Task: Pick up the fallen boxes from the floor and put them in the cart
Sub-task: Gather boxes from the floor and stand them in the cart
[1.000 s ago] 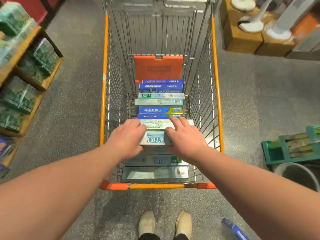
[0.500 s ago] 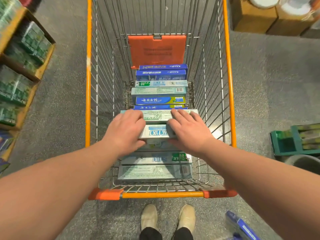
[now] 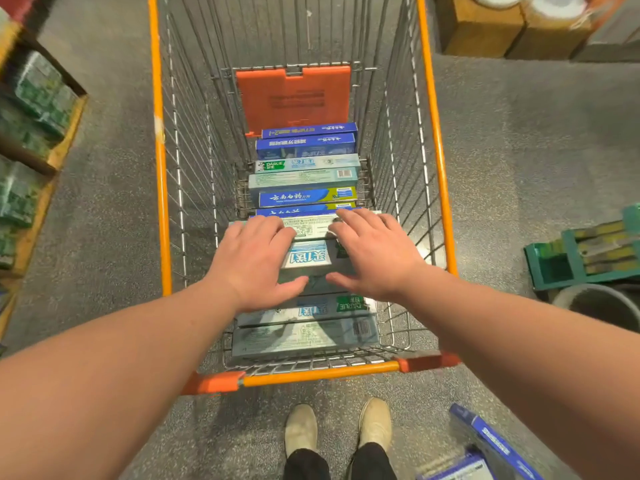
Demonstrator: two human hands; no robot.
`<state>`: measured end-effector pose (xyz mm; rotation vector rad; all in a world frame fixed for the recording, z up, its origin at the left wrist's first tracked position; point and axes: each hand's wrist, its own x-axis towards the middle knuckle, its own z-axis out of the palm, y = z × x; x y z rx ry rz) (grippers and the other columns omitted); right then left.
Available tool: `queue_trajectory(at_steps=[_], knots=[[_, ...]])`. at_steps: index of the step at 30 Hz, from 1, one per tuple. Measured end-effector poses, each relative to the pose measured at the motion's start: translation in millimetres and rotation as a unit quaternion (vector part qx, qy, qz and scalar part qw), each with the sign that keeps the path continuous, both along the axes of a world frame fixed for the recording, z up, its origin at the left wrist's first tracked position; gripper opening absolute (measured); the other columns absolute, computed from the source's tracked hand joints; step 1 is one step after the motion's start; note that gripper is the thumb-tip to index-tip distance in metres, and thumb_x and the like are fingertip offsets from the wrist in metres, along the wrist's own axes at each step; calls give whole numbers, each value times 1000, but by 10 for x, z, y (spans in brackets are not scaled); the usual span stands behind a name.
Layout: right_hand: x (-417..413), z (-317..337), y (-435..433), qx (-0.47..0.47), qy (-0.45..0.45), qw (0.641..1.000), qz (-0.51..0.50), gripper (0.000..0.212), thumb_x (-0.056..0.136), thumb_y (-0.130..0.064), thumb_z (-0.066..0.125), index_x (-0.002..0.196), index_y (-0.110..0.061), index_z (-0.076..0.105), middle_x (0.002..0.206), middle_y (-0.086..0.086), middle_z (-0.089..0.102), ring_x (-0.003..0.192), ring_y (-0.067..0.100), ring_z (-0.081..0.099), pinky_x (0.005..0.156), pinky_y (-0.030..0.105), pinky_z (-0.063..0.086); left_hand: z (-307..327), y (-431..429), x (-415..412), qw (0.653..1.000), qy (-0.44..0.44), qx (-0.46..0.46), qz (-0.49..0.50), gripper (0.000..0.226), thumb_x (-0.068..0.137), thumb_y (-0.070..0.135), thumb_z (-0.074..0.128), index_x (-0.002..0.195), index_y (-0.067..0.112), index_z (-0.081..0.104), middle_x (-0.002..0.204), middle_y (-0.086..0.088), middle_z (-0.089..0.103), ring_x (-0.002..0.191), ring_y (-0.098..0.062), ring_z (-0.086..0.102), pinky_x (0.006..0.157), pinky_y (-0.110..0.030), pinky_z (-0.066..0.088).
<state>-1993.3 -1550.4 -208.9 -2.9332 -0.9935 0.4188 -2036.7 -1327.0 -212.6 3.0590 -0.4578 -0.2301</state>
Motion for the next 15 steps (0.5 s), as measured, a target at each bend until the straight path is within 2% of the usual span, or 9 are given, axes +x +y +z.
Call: queue_trajectory(at_steps=[3, 9, 15], knots=[[-93, 190, -80, 7, -11, 999, -31, 81, 90, -69, 53, 151, -19, 36, 163, 7, 31, 149, 28, 25, 117, 48, 25, 135, -205, 21, 1000, -2, -18, -14, 78, 75, 73, 42, 117, 11, 64, 113, -8, 60, 106, -33, 56, 84, -46, 43], [-574, 945, -550, 39, -17, 994, -97, 80, 89, -65, 56, 149, -13, 41, 149, 8, 47, 137, 30, 42, 107, 49, 42, 783, -761, -44, 995, 23, -4, -94, 86, 74, 76, 37, 126, 12, 62, 119, -9, 63, 109, -32, 61, 84, -47, 48], [-1202, 1593, -1583, 38, -36, 986, -156, 81, 91, -61, 57, 153, -13, 36, 145, 9, 50, 134, 31, 45, 105, 50, 44, 1483, -1706, -173, 976, -34, -7, -215, 83, 76, 73, 42, 128, 11, 61, 120, -10, 65, 110, -32, 64, 85, -46, 52]])
